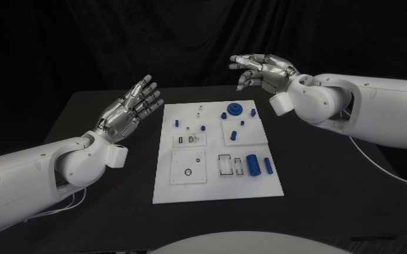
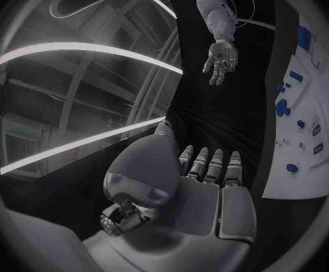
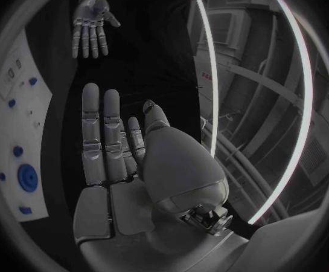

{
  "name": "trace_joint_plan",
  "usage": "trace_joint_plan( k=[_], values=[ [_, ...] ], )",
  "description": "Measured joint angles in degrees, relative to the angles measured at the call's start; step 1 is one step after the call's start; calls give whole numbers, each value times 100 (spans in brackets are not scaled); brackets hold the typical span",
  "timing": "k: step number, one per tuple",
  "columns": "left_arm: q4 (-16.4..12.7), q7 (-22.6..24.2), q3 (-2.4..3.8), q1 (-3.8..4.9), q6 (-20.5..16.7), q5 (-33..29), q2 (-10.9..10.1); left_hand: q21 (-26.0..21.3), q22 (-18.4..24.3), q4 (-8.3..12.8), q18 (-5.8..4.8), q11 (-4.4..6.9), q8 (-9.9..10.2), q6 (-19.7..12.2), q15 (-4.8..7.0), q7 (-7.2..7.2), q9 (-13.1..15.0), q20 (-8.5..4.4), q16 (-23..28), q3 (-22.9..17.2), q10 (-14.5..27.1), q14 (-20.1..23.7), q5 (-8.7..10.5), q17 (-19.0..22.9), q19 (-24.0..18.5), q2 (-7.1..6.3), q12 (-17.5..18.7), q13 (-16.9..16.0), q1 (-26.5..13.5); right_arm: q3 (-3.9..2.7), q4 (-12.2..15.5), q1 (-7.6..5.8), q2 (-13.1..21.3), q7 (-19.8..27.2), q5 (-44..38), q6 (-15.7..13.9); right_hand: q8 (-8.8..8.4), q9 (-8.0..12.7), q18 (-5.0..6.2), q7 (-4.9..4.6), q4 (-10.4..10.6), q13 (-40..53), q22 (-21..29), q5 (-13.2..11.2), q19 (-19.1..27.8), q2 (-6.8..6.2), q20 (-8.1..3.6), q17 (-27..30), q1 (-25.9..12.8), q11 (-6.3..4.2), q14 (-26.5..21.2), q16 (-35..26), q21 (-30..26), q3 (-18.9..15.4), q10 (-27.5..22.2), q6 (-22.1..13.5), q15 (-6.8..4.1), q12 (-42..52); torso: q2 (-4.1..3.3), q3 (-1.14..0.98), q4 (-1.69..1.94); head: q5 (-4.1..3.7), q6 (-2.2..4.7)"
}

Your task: Assemble the parts on the task board

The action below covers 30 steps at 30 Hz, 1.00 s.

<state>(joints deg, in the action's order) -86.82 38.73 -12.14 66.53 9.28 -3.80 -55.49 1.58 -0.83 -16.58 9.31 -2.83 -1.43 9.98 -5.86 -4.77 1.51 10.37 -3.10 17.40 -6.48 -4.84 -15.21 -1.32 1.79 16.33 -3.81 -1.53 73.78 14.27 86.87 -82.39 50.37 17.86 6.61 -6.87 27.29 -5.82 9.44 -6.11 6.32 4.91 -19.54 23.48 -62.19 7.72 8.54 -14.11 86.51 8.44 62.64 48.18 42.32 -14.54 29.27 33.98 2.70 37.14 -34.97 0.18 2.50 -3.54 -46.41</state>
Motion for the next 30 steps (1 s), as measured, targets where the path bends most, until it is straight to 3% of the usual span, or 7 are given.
trace_joint_plan(
  k=[3,6,8,10,16,22,30],
  values=[
    [-73,3,0,8,25,33,-98,0,2,-1,0,-6,0,8,0,8,0,0,0,-13,-5,0,-48,0,0,-5,-13,0,6,-4,-90,-284,-27,-567,-873,-214,-20,90,45,-51,-142,-108,-347,383,-113,-126,-110,-152,299,-44,225,515,545,111,96,112,-84,-54,-99,-10,51,-30,62],
    [-137,6,0,10,35,52,-175,0,1,-1,0,-5,-4,29,0,29,0,0,0,-13,-5,0,-48,0,0,-5,-13,0,6,-10,-157,-511,-47,-1161,-2103,-268,-168,179,44,-77,-293,-137,-740,514,-224,-219,-119,-271,539,-83,526,915,1110,414,386,268,-125,-181,-198,-19,80,-26,79],
    [-182,7,0,10,36,61,-210,-1,-5,9,0,-5,-22,41,-20,41,7,22,0,-23,-5,-21,-93,0,22,-13,-13,0,46,-14,-169,-587,-58,-1472,-2905,-266,-278,194,44,-78,-265,-138,-1228,280,-392,-247,-136,-334,566,-112,686,1080,1518,589,610,479,-136,-298,-259,-23,86,-8,58],
    [-230,7,-1,14,36,72,-249,-1,-8,15,-1,-5,-22,48,-20,49,6,31,0,-29,-5,-21,-106,0,31,-13,-13,0,58,-5,-170,-633,-85,-1777,-3824,-242,-511,201,39,78,-134,-138,-1937,-88,-665,-383,-209,-465,500,-155,892,1241,2010,816,808,589,-232,-522,-307,-24,91,-6,36],
    [-321,10,6,20,34,87,-365,-1,-8,14,-1,-26,-22,27,-43,70,6,31,0,-30,16,2,-106,1,31,-13,-13,1,58,-6,-91,-688,-186,-2308,-6454,-127,-885,176,-54,280,192,-131,-2772,-402,-952,-770,-331,-1155,232,-273,1227,1580,2519,1222,1132,727,-357,-880,-470,-5,152,-88,29],
    [-509,11,36,41,29,94,-478,-3,-8,-1,-1,-45,-22,27,-60,70,6,31,0,-45,35,20,-106,1,31,-13,-13,1,58,-4,11,-624,-155,-2556,-8738,-95,-1023,135,-146,377,404,-111,-3037,-467,-1015,-1024,-394,-1346,-22,-344,1284,1625,2639,1434,1259,891,-414,-957,-667,48,230,-187,156],
    [-512,13,41,48,27,98,-498,18,-7,15,-2,-174,-44,129,-60,172,16,51,0,-93,-93,20,-226,1,51,7,-146,-23,78,-3,0,-534,-162,-2660,-10038,-86,-1202,110,-146,398,468,-111,-3362,-415,-1131,-1172,-392,-1533,-50,-363,1386,1669,2802,1691,1323,933,-435,-1053,-905,154,392,-376,365]
  ],
)
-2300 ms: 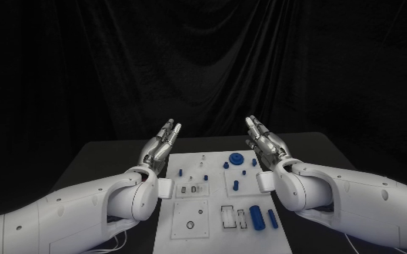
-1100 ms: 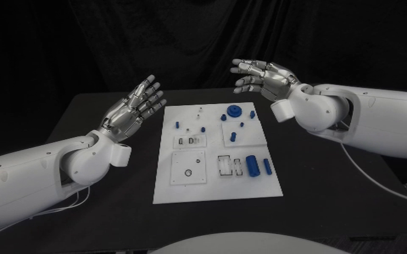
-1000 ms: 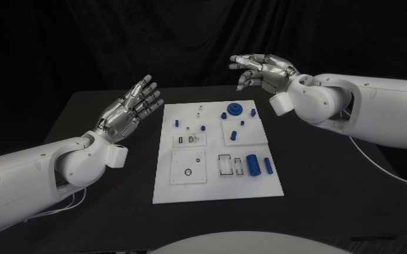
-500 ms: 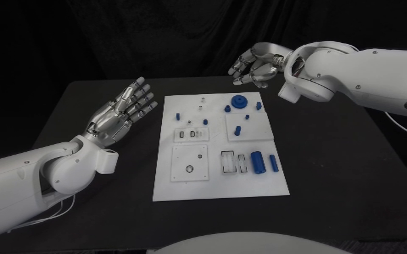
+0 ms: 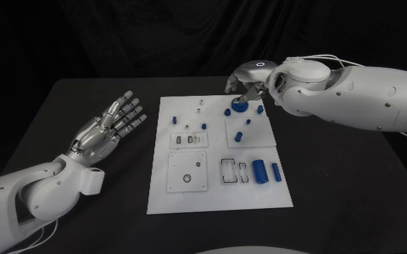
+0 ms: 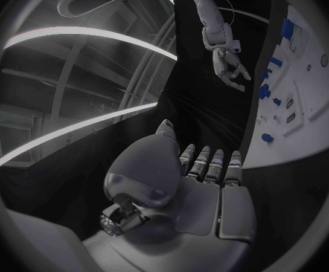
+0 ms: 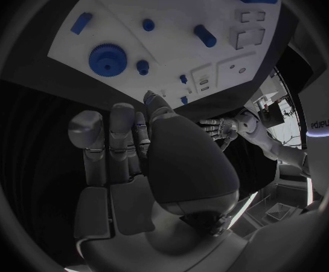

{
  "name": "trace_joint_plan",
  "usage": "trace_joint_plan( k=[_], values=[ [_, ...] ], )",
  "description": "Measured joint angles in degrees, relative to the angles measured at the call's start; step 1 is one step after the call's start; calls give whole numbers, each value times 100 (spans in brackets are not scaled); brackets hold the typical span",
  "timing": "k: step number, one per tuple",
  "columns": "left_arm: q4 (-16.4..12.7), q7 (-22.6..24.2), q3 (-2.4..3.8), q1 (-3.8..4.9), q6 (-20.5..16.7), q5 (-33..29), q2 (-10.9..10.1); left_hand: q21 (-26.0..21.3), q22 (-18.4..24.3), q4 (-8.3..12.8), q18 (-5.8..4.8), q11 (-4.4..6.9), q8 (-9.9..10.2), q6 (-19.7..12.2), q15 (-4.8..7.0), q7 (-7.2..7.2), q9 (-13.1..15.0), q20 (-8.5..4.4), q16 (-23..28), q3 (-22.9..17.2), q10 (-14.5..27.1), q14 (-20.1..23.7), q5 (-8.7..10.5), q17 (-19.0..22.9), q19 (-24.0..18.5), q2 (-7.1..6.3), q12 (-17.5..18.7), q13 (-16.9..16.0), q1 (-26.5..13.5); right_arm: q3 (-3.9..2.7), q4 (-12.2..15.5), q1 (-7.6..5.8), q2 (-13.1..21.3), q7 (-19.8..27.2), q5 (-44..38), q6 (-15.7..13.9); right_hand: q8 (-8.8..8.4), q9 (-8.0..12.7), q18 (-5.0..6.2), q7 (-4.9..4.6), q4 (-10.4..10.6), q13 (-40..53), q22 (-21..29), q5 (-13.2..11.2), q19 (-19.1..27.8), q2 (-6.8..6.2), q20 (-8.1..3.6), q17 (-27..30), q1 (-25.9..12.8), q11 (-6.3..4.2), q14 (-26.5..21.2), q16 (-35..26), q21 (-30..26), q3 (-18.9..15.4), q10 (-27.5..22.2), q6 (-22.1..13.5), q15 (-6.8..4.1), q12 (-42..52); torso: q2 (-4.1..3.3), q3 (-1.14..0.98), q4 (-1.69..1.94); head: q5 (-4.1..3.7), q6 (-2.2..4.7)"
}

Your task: Assemble the parts on the task board

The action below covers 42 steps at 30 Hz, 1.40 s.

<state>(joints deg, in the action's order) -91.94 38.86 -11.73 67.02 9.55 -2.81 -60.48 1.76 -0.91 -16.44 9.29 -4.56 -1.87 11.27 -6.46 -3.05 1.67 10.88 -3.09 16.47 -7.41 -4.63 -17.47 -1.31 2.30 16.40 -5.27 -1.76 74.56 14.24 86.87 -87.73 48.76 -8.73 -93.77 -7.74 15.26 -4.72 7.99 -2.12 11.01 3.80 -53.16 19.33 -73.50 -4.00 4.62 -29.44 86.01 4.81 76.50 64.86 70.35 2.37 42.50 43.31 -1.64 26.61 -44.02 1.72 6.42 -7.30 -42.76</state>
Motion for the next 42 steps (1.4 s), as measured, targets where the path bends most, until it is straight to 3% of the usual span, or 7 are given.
trace_joint_plan(
  k=[4,9,12,17,27,42],
  values=[
    [11,0,0,0,2,0,12,0,0,15,0,0,0,0,0,0,0,0,0,-16,0,0,-37,0,0,-22,0,0,22,-1,-33,59,2,-3,-248,5,-36,0,0,9,15,0,-56,61,-22,-26,-1,-29,4,0,11,0,16,59,0,9,8,-15,-85,39,82,-114,64],
    [-26,1,-1,0,5,-3,5,0,0,16,0,0,0,2,0,2,0,0,0,-15,0,0,-65,0,0,0,0,0,44,-1,-19,109,70,9,-395,6,-96,-11,-2,6,69,0,-146,-56,-58,-83,-1,-139,-53,0,49,46,65,112,0,42,9,-48,-144,74,144,-214,104],
    [-40,1,-2,0,6,-3,-2,0,-5,26,0,0,0,20,0,20,1,0,0,-26,0,0,-65,0,0,0,0,0,44,0,-13,147,112,25,-454,6,-145,-11,-89,12,70,0,-255,-53,-86,-83,0,-289,-53,-2,90,107,107,171,43,48,10,-73,-172,88,165,-247,116],
    [-33,2,-5,0,10,-5,8,0,-4,16,0,-17,0,21,0,21,5,0,0,-48,-18,0,-90,1,0,0,-22,1,44,0,14,191,160,74,-512,2,-245,-29,-88,43,77,-1,-448,154,-167,-107,-20,-424,-31,-8,143,157,220,343,218,79,1,-115,-183,97,174,-262,90],
    [-5,3,-11,0,27,-5,30,0,-4,15,0,-17,0,41,0,41,5,0,0,-48,-17,0,-111,1,0,0,-22,1,44,-1,76,245,225,169,-564,11,-407,-50,-87,53,46,-1,-562,616,-167,-250,-21,-536,-37,-11,163,156,243,673,337,130,-20,-287,-152,107,159,-194,-42],
    [69,4,-34,0,70,-6,81,0,-3,56,0,-17,-22,92,-20,92,15,20,-22,-87,-17,-20,-265,1,20,-29,-44,1,121,-2,-148,451,62,289,-585,3,-440,-71,-86,22,79,3,-630,586,-166,-272,-21,-622,-60,10,163,155,266,787,440,201,-20,-310,-127,107,147,-158,-125]
  ],
)
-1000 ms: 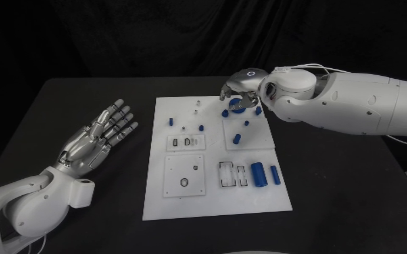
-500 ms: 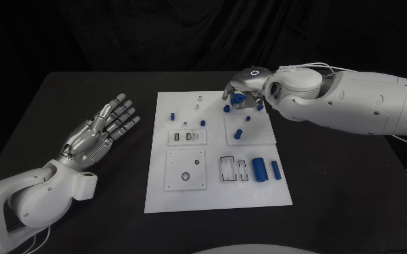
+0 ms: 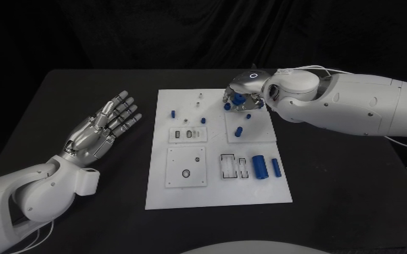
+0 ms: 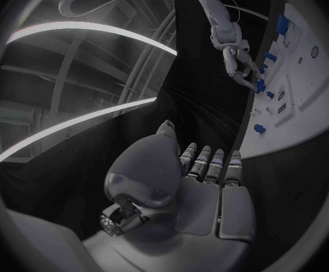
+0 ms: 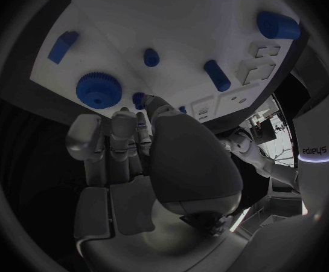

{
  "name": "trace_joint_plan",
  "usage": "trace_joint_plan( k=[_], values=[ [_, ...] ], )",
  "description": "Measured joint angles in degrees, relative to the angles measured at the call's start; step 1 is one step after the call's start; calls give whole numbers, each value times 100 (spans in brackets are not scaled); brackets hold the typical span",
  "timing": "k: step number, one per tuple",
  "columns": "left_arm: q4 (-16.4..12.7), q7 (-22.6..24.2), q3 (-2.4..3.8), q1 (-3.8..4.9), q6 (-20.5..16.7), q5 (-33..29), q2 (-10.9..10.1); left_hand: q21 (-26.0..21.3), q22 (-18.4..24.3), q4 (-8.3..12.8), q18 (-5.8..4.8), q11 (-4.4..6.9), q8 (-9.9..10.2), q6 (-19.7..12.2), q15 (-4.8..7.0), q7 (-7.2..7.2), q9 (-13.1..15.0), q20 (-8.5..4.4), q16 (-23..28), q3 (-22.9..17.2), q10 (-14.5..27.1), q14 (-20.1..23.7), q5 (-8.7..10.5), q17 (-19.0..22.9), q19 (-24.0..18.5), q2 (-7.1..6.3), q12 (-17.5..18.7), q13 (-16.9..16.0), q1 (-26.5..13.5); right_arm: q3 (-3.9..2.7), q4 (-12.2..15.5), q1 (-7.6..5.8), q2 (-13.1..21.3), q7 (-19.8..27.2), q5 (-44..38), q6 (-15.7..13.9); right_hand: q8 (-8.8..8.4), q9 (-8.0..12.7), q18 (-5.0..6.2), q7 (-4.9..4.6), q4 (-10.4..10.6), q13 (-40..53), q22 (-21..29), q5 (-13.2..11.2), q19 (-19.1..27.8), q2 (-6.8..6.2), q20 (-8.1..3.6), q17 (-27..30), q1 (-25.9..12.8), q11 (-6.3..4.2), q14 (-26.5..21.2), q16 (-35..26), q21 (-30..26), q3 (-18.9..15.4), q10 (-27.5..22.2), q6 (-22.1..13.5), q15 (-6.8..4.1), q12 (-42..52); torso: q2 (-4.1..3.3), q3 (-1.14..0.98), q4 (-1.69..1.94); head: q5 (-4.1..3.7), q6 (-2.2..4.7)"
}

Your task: Assemble the parts on the task board

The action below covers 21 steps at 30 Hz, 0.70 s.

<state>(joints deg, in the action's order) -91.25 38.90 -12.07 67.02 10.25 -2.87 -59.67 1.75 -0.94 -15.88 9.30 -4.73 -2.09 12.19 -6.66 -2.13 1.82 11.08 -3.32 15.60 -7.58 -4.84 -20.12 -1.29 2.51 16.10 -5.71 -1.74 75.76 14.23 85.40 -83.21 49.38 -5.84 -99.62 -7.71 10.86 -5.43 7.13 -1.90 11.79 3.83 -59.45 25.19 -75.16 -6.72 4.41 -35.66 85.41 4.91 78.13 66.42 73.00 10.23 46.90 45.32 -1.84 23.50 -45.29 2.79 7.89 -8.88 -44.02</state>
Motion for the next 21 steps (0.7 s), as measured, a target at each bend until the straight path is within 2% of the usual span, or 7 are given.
trace_joint_plan(
  k=[9,10,15,18,19,21],
  values=[
    [38,1,-7,0,30,0,23,0,0,24,1,-20,0,20,0,20,-1,42,0,-55,21,0,-89,0,0,21,-23,0,68,0,-257,165,-210,110,-6,-76,-22,-21,0,-21,5,6,-42,-37,-19,0,19,-89,0,28,40,36,25,148,111,25,40,-22,12,5,6,-16,-38],
    [44,1,-8,0,33,0,28,0,0,24,0,-20,0,20,0,20,-1,41,0,-55,21,0,-89,0,0,21,-23,0,67,-1,-285,178,-234,123,-7,-93,-22,-30,0,-1,14,6,-51,-37,-19,1,19,-96,0,17,40,36,25,160,130,47,40,-22,13,6,6,-18,-40],
    [75,1,-9,0,52,0,53,0,1,40,0,-20,0,20,0,20,-1,41,0,-71,21,0,-132,0,0,21,-23,0,67,-13,-419,242,-344,202,-9,-190,8,-111,0,-14,0,14,-132,-83,-42,1,42,-191,0,31,57,83,67,440,320,345,57,-59,19,8,8,-20,-52],
    [97,1,-10,0,65,2,58,0,1,40,0,-20,0,41,0,41,-1,41,0,-71,21,0,-161,0,0,21,-23,1,68,-17,-486,269,-386,267,-10,-268,90,-177,0,-46,-25,16,-209,-83,-72,55,29,-271,55,-10,97,111,104,608,483,554,16,-59,23,8,3,-8,-59],
    [108,1,-10,0,69,5,61,0,1,40,1,-20,0,41,0,41,-1,41,0,-71,21,0,-161,0,0,21,-22,0,115,-17,-508,278,-395,296,-10,-304,138,-211,-6,-86,-68,15,-239,-148,-83,93,18,-300,92,-25,97,129,120,664,563,678,16,-59,24,8,1,-5,-60],
    [121,1,-10,0,75,13,67,0,1,55,0,-20,0,41,0,41,-2,41,0,-87,21,0,-194,0,0,22,-22,1,114,-17,-533,288,-398,341,-11,-366,260,-289,-91,-154,-146,10,-298,-229,-113,147,-13,-353,147,-68,139,148,140,758,734,933,-26,-62,26,8,-2,4,-63]
  ],
)
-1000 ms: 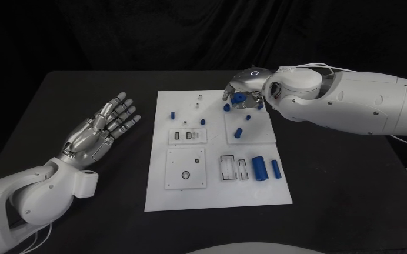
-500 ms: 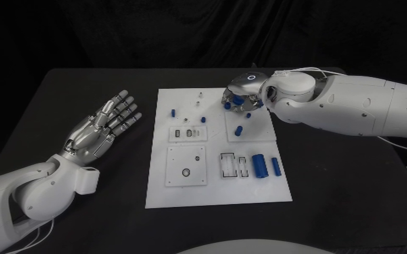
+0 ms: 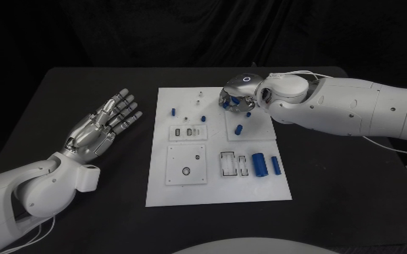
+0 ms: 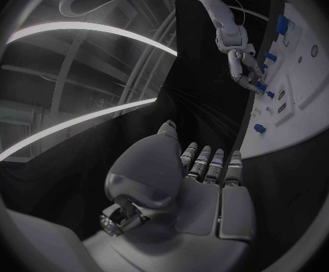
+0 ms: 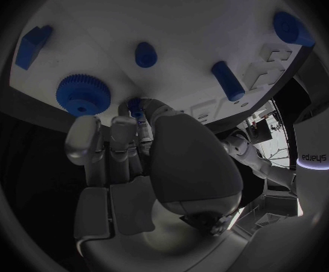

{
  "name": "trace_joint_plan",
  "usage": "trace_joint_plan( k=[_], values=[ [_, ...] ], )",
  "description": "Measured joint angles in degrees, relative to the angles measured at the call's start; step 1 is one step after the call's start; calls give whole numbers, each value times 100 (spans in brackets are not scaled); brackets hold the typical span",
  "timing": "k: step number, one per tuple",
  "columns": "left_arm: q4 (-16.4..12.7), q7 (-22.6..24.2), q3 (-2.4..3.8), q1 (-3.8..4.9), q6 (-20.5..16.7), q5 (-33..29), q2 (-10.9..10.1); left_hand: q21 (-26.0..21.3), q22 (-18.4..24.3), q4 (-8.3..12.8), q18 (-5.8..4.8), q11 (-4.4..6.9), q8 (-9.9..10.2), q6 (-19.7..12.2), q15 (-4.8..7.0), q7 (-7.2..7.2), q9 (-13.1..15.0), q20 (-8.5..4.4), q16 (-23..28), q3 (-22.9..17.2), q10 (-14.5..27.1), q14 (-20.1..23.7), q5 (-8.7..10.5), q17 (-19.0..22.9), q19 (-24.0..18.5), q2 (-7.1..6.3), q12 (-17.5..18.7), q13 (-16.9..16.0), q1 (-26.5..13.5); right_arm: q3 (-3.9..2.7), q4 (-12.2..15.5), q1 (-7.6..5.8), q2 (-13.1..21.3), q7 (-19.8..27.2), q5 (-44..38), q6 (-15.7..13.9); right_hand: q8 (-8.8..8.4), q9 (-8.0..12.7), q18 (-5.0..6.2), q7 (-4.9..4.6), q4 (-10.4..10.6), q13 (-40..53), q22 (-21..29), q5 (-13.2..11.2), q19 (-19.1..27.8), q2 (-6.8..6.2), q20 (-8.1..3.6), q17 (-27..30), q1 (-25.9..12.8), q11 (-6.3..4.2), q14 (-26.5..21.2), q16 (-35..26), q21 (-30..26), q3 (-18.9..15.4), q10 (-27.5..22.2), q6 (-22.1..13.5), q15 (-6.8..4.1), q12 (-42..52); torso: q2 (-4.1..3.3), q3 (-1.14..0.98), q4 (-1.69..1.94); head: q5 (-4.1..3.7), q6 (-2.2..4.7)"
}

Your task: Assemble the parts on the task board

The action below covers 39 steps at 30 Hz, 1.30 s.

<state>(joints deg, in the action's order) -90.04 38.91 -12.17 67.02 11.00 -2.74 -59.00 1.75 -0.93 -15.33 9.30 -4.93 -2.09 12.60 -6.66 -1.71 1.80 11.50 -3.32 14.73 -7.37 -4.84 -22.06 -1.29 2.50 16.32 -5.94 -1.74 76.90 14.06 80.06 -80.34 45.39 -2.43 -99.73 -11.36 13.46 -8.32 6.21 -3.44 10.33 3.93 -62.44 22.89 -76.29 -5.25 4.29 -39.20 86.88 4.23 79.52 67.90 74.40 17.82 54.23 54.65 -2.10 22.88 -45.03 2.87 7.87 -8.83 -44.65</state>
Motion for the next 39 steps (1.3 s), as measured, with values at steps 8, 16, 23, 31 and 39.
trace_joint_plan(
  k=[8,16,23,31,39],
  values=[
    [55,0,0,0,23,44,23,0,0,35,-1,-20,0,0,0,0,0,20,0,-59,21,0,-89,0,20,13,-22,0,60,17,-42,28,20,177,-1,-359,142,-127,1,-164,-269,-11,-165,-532,-81,67,-81,-109,100,-2,71,25,77,191,361,246,-71,-95,5,-1,1,9,-15],
    [86,1,-1,0,47,72,34,0,0,95,0,-20,0,1,-20,41,6,20,0,-126,21,-21,-204,-5,20,7,-22,0,113,21,1,-164,-85,254,3,-553,104,-368,1,-201,-293,-11,-202,-769,-81,57,-81,-146,167,58,71,25,86,180,421,238,-71,-200,12,0,2,70,-16],
    [97,2,-1,-1,52,84,59,23,1,95,-1,-20,0,21,-20,61,6,20,0,-126,21,-21,-239,-5,20,7,-22,0,112,10,-279,-376,-520,309,205,-552,95,-397,2,-215,-293,-10,-225,-791,-81,57,-81,-197,167,64,71,25,86,179,427,171,-71,-243,13,9,-11,133,-16],
    [134,2,-1,-1,61,92,115,23,1,111,-1,-20,0,21,-20,61,11,19,0,-142,21,-20,-271,-5,20,7,-22,1,112,7,-884,-404,-1099,378,529,-412,56,-411,3,-256,-293,-10,-257,-834,-81,55,-81,-246,164,48,90,24,85,179,476,130,-51,-332,11,12,11,169,2],
    [160,2,-1,-1,72,96,143,23,1,111,0,-20,-14,32,-20,72,11,19,0,-142,21,-20,-290,-4,20,7,-29,1,112,6,-1347,-327,-1464,409,690,-198,6,-436,3,-277,-292,-11,-266,-857,-59,17,-59,-275,125,-5,78,24,85,179,547,109,-39,-431,12,18,38,159,-36]
  ],
)
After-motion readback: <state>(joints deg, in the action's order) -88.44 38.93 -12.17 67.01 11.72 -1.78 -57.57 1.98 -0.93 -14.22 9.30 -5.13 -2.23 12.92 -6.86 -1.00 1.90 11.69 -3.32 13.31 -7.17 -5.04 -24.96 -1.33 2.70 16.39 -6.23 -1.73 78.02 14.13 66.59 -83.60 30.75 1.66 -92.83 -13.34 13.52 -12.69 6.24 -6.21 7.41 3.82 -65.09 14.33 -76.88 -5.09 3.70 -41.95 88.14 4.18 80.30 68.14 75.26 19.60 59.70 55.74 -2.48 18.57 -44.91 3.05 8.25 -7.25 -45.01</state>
